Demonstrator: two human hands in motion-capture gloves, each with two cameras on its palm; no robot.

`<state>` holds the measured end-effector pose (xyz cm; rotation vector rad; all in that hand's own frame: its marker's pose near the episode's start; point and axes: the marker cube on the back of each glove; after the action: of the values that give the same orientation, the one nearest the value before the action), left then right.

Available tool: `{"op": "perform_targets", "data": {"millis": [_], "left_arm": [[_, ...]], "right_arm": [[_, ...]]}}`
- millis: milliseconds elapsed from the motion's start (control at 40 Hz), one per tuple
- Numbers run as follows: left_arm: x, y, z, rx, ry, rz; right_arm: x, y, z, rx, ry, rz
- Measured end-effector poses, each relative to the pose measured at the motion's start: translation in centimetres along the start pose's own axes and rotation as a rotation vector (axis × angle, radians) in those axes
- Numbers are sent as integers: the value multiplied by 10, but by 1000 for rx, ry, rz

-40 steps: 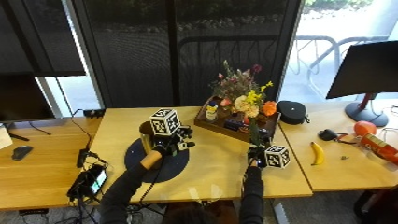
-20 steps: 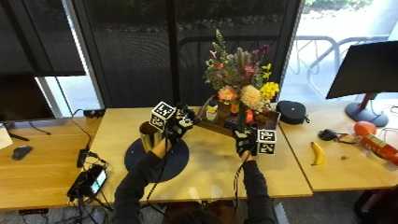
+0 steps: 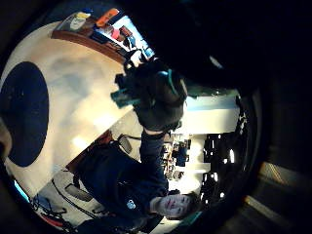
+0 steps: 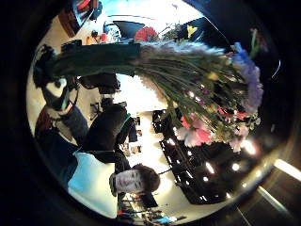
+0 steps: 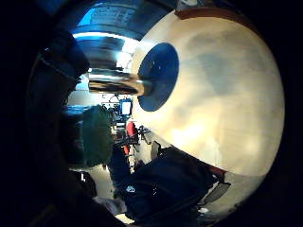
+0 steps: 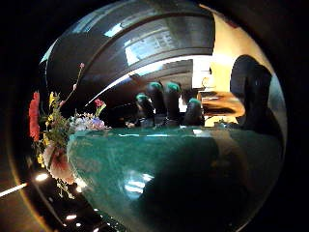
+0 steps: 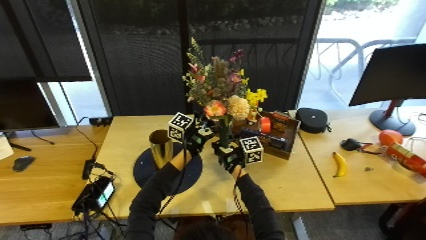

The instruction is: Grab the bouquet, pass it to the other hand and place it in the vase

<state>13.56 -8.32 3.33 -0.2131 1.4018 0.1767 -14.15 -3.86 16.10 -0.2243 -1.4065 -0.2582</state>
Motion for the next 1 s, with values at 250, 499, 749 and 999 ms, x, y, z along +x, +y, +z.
{"op": "perform_targets", "data": {"millis": [250,499,749,999], "left_arm": [[1,3,0,89,10,37],[-13,-3,-18,175,54,-9],[11,8,-21,393,-24,78],[75,28,-29,452,-62,143]], "right_arm": [[7,-1,53,74,180,-143],[5,10,84,62,233,-114],[11,8,96,-143,79,-38],[-17,26,82,-203,79,-86]]}}
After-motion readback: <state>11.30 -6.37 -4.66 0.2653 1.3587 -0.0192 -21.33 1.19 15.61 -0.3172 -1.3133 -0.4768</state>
